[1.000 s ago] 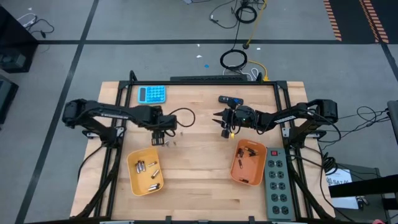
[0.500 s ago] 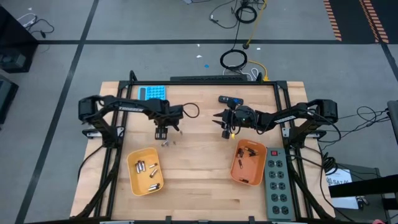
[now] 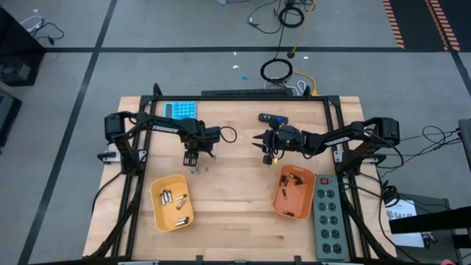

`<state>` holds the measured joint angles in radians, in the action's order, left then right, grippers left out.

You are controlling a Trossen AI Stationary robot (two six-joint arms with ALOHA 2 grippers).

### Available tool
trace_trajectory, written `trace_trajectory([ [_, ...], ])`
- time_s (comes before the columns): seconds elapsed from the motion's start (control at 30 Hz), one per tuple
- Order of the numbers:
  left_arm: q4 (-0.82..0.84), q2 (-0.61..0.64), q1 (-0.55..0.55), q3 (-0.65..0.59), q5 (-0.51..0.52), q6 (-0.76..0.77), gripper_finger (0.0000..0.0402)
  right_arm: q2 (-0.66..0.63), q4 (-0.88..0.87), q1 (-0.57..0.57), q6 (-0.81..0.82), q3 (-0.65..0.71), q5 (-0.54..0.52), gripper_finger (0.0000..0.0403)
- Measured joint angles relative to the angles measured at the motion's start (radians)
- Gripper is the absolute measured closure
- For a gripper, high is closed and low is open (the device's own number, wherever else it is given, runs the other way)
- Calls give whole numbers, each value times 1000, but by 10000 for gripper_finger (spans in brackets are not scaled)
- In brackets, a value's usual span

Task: Sort batteries
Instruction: Put the silver battery into the yellow bin

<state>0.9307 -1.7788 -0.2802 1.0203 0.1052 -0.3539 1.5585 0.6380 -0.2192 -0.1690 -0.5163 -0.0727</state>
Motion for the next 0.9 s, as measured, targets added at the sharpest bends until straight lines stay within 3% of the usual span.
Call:
trace_trajectory([
  [0.13,-1,-27,2,3,-1,-3,257,0,-1,0,0,0,0,294],
  [0.3,5,-57,14,5,7,-1,360,0,-1,0,1,0,0,294],
  [0.57,26,-4,72,7,71,38,361,0,-2,0,1,0,-4,294],
  [0.9,126,279,125,13,43,303,361,0,1,-3,-4,0,-5,294],
])
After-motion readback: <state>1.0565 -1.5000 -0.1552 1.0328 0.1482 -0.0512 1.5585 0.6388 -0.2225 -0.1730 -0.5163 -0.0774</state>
